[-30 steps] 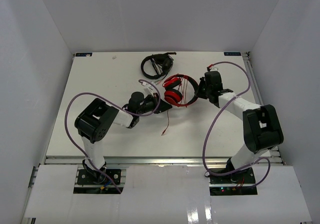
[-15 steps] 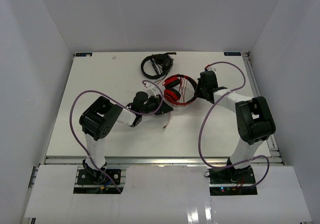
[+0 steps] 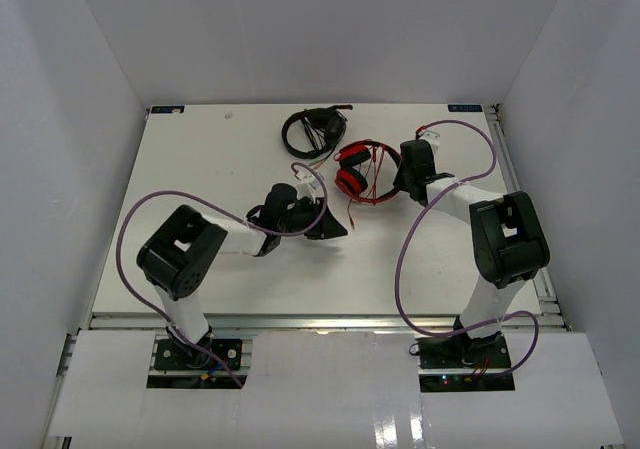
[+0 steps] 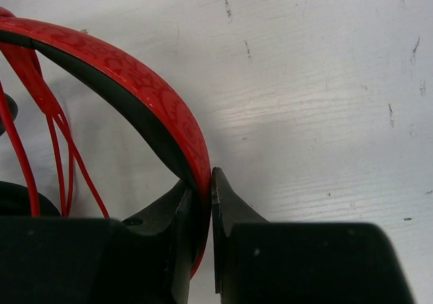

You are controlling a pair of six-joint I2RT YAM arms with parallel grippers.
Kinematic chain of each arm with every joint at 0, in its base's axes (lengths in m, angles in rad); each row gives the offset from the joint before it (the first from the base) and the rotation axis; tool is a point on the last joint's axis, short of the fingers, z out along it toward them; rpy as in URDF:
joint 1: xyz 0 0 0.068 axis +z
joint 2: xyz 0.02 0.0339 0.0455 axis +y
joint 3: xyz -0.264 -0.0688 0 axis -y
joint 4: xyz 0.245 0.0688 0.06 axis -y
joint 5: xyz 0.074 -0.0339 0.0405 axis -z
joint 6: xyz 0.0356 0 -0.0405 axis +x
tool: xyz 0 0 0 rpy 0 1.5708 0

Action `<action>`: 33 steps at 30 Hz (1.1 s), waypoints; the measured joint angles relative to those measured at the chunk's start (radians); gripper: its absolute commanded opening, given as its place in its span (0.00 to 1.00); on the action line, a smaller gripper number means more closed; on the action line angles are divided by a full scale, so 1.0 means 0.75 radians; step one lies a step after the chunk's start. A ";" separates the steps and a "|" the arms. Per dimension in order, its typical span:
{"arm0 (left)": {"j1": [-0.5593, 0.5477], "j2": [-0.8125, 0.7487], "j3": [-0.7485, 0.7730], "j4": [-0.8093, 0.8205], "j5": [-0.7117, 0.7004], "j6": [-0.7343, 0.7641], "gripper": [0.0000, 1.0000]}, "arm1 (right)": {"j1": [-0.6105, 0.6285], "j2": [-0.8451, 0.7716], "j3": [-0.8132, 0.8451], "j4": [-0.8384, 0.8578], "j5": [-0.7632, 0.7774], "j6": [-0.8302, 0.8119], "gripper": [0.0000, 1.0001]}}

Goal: Wrap the headphones

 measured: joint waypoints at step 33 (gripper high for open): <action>0.001 -1.580 -0.231 -0.974 -0.334 0.558 0.98 | -0.181 -1.027 -0.207 -0.257 -0.651 -0.686 0.90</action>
